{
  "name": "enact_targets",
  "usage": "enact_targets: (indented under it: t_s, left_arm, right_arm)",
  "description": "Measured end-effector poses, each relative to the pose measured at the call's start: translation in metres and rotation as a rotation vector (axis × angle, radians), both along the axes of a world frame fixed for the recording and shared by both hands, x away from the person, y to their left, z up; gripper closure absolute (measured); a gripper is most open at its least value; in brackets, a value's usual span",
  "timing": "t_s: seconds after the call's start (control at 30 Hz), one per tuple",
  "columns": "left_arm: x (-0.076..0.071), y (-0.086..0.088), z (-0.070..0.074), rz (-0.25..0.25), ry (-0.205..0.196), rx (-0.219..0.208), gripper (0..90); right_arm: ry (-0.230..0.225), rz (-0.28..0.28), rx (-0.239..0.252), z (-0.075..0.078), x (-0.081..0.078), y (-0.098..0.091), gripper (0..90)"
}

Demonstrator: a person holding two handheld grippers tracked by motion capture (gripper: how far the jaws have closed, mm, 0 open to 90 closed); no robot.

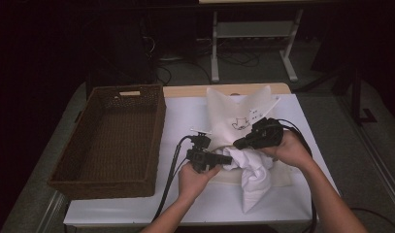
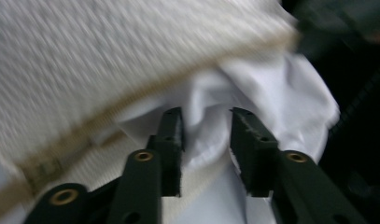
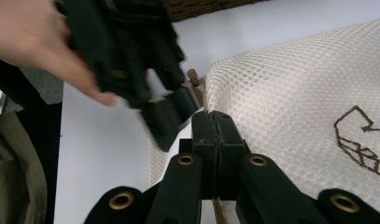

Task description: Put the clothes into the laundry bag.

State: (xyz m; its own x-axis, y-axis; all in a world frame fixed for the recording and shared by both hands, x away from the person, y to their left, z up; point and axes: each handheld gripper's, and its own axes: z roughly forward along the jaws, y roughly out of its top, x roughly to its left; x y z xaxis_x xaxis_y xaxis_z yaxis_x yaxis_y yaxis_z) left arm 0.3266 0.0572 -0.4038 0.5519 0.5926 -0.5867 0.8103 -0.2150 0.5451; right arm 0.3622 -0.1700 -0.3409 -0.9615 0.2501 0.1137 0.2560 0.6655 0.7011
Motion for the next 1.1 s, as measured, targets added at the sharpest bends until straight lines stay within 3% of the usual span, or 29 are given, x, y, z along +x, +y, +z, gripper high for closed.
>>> enact_targets:
  t_s: [0.17, 0.3, 0.33, 0.37, 0.4, 0.5, 0.6, 0.7, 0.8, 0.87, 0.97, 1.07, 1.1]
  left_arm:
    - [-0.01, -0.007, 0.001, -0.028, 0.036, -0.05, 52.9]
    - [-0.003, -0.019, -0.005, 0.008, 0.059, -0.088, 51.1]
    - [-0.001, -0.022, -0.007, 0.051, 0.019, -0.081, 62.0]
    - [0.0, -0.024, -0.009, 0.062, -0.008, -0.071, 70.5]
    - [0.0, -0.024, -0.009, 0.062, -0.008, -0.071, 76.9]
    - [0.003, -0.029, -0.011, 0.087, -0.044, -0.057, 84.7]
    - [0.014, -0.029, -0.009, 0.131, -0.075, -0.033, 86.6]
    - [0.027, -0.023, -0.008, 0.167, -0.035, -0.058, 86.2]
    - [0.025, -0.022, -0.006, 0.14, -0.039, -0.037, 82.8]
    - [0.021, -0.019, -0.006, 0.115, -0.02, -0.031, 71.6]
    - [0.01, -0.011, -0.004, 0.076, 0.0, -0.033, 67.2]
    - [-0.006, -0.006, -0.003, -0.008, 0.048, -0.069, 55.7]
    - [-0.012, -0.006, -0.002, -0.044, 0.058, -0.066, 55.7]
  right_arm:
    - [-0.002, -0.006, -0.003, -0.001, 0.001, 0.002, 88.5]
    - [-0.002, -0.014, -0.016, -0.001, 0.0, 0.004, 88.3]
    - [-0.004, -0.011, -0.023, -0.001, -0.001, 0.004, 88.3]
    - [-0.004, -0.009, -0.024, -0.001, -0.001, 0.004, 88.4]
    - [-0.004, -0.009, -0.024, -0.001, -0.001, 0.004, 88.4]
    - [-0.002, -0.01, -0.023, -0.001, -0.002, 0.002, 88.5]
    - [0.004, -0.02, -0.026, 0.0, -0.002, -0.001, 88.5]
    - [0.015, -0.049, -0.034, -0.001, 0.002, -0.005, 88.5]
    - [0.017, -0.052, -0.017, -0.001, 0.005, -0.007, 88.5]
    - [0.02, -0.05, -0.016, -0.002, 0.006, -0.007, 88.5]
    - [0.017, -0.048, -0.017, -0.002, 0.005, -0.007, 88.4]
    - [0.012, -0.048, -0.02, -0.002, 0.004, -0.006, 88.4]
    - [0.012, -0.048, -0.02, -0.002, 0.004, -0.006, 88.4]
